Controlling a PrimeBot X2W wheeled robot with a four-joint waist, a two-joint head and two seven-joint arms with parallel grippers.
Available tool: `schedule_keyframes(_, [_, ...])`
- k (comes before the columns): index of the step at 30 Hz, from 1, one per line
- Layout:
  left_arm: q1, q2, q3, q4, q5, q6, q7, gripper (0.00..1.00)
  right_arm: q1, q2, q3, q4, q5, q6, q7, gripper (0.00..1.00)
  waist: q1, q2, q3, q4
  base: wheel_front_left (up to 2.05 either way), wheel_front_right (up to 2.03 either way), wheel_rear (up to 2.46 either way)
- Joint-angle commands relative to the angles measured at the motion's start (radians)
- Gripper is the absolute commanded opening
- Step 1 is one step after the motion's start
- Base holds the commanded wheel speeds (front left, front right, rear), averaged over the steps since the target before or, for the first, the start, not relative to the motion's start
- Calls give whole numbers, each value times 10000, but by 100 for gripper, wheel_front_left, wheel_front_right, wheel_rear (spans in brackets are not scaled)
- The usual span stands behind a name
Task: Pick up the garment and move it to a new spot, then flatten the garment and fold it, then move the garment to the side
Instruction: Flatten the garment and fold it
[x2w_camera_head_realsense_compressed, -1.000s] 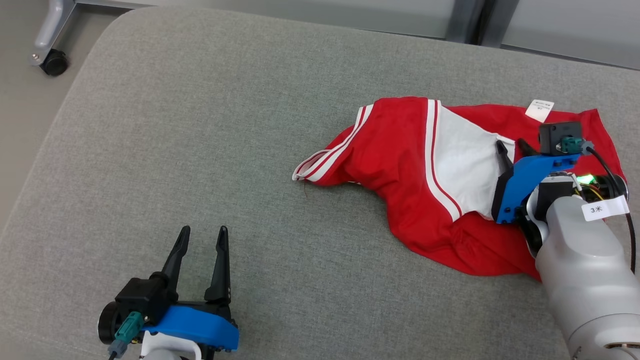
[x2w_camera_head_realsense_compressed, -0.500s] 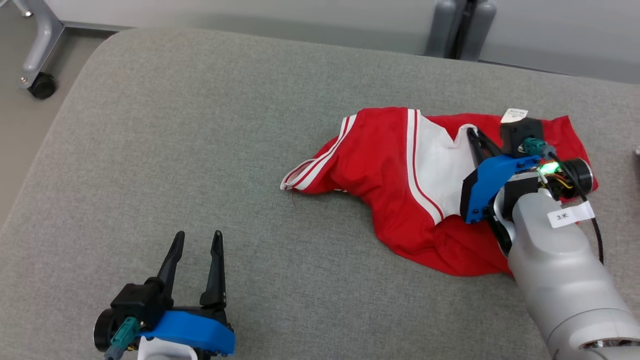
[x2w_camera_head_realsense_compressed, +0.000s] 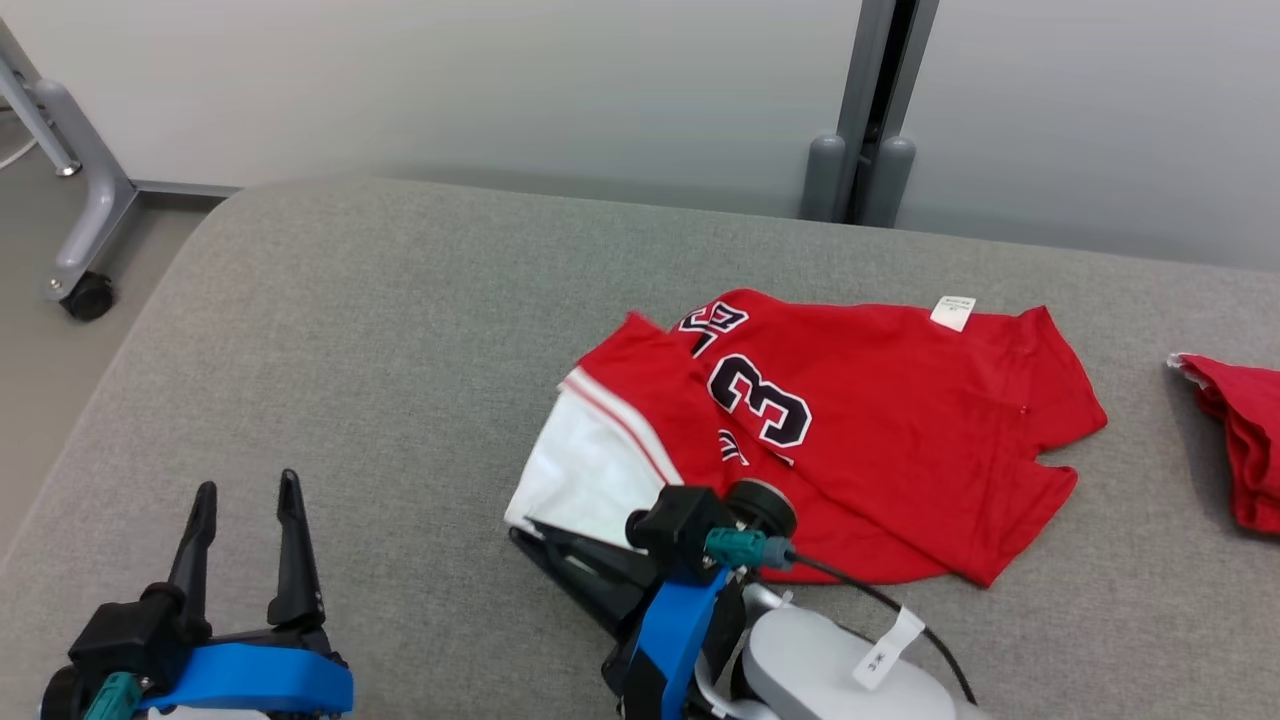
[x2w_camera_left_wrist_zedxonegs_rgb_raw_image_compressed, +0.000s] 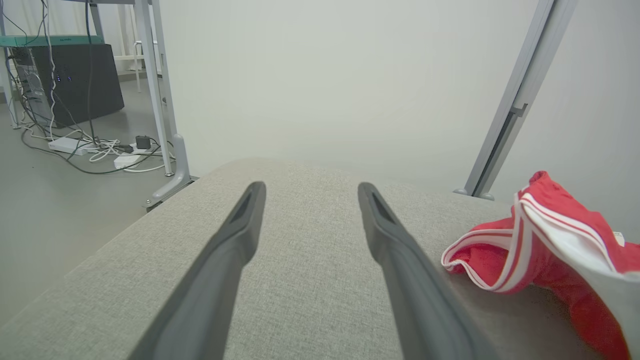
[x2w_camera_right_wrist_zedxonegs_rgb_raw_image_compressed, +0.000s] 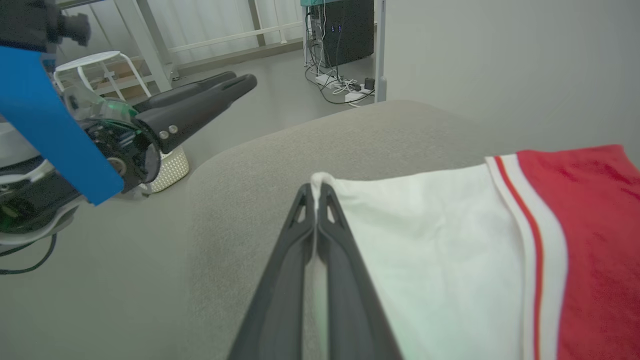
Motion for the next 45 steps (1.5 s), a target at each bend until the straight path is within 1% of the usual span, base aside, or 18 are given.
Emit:
schedule_keyframes(1, [176, 145, 150, -210, -64, 94, 60, 100, 205, -69, 352, -357, 228, -1, 132, 0, 3, 0, -192, -99, 0, 0, 0])
schedule_keyframes(5, [454, 267, 286, -601, -141, 210, 181, 100, 479, -57, 826, -645, 335, 1, 217, 0, 3, 0, -274, -92, 0, 0, 0])
schedule_keyframes(10, [703, 278, 294, -845, -168, 352, 265, 100, 851, -48, 1337, -818, 301, 1, 409, 0, 3, 0, -390, -88, 0, 0, 0])
schedule_keyframes(15, [856, 270, 274, -983, -209, 440, 328, 100, 1352, -43, 2345, -1115, 384, 1, 996, 0, 3, 0, -538, -119, 0, 0, 0])
schedule_keyframes(17, [870, 263, 253, -1007, -209, 454, 341, 100, 1465, -46, 2493, -1154, 453, 1, 1138, 0, 3, 0, -562, -133, 0, 0, 0])
schedule_keyframes(18, [874, 250, 221, -1029, -204, 463, 347, 100, 1528, -50, 2610, -1175, 501, 1, 1313, 18, 3, 0, -589, -151, 0, 0, 0])
schedule_keyframes(19, [872, 227, 186, -1054, -192, 449, 361, 100, 1578, -47, 2729, -1215, 511, 1, 1458, 70, 3, 0, -615, -170, 0, 0, 0])
schedule_keyframes(20, [877, 212, 144, -1074, -177, 465, 366, 100, 1632, -41, 2814, -1250, 553, 1, 1594, 100, 3, 0, -642, -194, 0, 0, 0])
schedule_keyframes(23, [897, 178, 34, -1123, -161, 478, 414, 100, 1709, -49, 2679, -1372, 645, 1, 1533, 100, 3, 0, -694, -284, 0, 0, 0])
schedule_keyframes(27, [924, 126, -88, -1160, -130, 483, 449, 100, 1639, -53, 1706, -1220, 297, 1, 969, 100, 3, 0, -773, -448, 0, 0, 0])
schedule_keyframes(32, [905, 60, -352, -1194, -68, 454, 504, 100, 1932, -51, -455, -630, -702, 1, 300, 100, 3, 0, -831, -685, 0, 0, 0])
schedule_keyframes(36, [896, -15, -556, -1208, -8, 397, 548, 100, 2283, -127, -2599, -230, -1879, 1, 68, 100, 3, 0, -804, -915, 0, 0, 0])
schedule_keyframes(41, [742, -136, -780, -1132, 17, 350, 574, 100, 3029, -325, -5036, -280, -3680, 1, 182, 100, 3, 0, -681, -1154, 0, 0, 0])
schedule_keyframes(45, [576, -134, -881, -1011, -38, 237, 562, 100, 3843, -323, -6476, -609, -4764, 1, 524, 100, 3, 0, -543, -1237, 0, 0, 0])
